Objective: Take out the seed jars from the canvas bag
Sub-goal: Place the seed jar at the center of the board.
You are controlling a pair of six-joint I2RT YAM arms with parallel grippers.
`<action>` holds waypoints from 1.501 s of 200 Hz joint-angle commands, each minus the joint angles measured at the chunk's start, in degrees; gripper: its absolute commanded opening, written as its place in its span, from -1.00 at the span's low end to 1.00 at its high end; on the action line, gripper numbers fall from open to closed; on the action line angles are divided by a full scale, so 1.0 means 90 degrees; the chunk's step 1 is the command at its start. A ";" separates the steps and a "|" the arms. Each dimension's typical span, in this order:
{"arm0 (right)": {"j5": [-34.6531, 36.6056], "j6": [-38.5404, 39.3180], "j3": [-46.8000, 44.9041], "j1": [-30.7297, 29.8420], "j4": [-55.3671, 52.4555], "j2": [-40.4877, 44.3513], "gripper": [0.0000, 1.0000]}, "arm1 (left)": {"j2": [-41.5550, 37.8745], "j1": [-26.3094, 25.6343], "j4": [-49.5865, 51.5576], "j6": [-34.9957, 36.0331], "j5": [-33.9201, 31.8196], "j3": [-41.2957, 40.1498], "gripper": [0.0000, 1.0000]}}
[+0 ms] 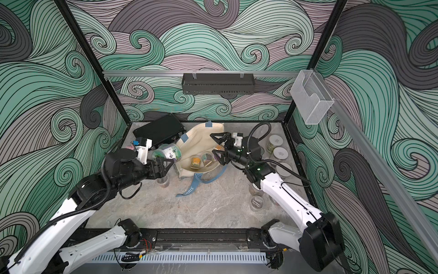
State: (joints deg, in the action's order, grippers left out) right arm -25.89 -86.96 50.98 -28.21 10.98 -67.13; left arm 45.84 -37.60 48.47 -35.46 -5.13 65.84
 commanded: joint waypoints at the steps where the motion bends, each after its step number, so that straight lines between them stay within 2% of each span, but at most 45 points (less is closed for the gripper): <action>1: -0.0122 0.0968 0.0166 0.0107 -0.0813 0.0159 0.98 | -0.0418 -0.0001 0.1698 -0.0755 -0.0903 -0.0124 0.25; 34: -0.0222 0.1282 0.0217 0.0175 -0.1044 0.0195 0.98 | -0.0729 -0.0001 0.2684 -0.1477 -0.1399 -0.0436 0.21; 87: -0.0480 0.1329 0.0133 0.0287 -0.0993 0.0209 0.98 | -0.0257 0.0141 0.3392 -0.2185 -0.1702 -0.0983 0.18; 107: -0.0536 0.1337 0.0098 0.0319 -0.0998 0.0259 0.98 | -0.0119 0.0388 0.3276 -0.2237 -0.1590 -0.1211 0.18; 134: -0.0599 0.1342 0.0046 0.0389 -0.1018 0.0330 0.98 | 0.0364 0.0917 0.3089 -0.2273 -0.1091 -0.1472 0.14; 156: -0.0619 0.1332 0.0009 0.0438 -0.1043 0.0401 0.98 | 0.0740 0.1207 0.2985 -0.2339 -0.1083 -0.1608 0.13; 205: -0.0658 0.1312 -0.0058 0.0487 -0.1083 0.0508 0.98 | 0.1398 0.1901 0.2013 -0.2037 -0.0658 -0.1928 0.16; 231: -0.0685 0.1351 -0.0048 0.0534 -0.1165 0.0572 0.98 | 0.1727 0.2175 0.1748 -0.1823 -0.0546 -0.2064 0.34; 254: -0.0707 0.1342 -0.0078 0.0566 -0.1167 0.0585 0.98 | 0.1864 0.2351 0.1565 -0.1666 -0.0359 -0.2217 0.67; 267: -0.0711 0.1337 -0.0089 0.0577 -0.1149 0.0586 0.98 | 0.1823 0.2377 0.1505 -0.1676 -0.0362 -0.2276 0.96; 300: -0.0737 0.1351 -0.0088 0.0575 -0.1156 0.0576 0.98 | 0.1645 0.2378 0.1949 -0.1700 -0.0589 -0.1943 0.97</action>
State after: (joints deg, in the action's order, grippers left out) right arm -31.79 -75.57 50.85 -23.35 0.73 -62.59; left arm 62.46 -16.88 63.24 -51.11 -9.06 45.23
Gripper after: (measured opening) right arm 0.990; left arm 0.986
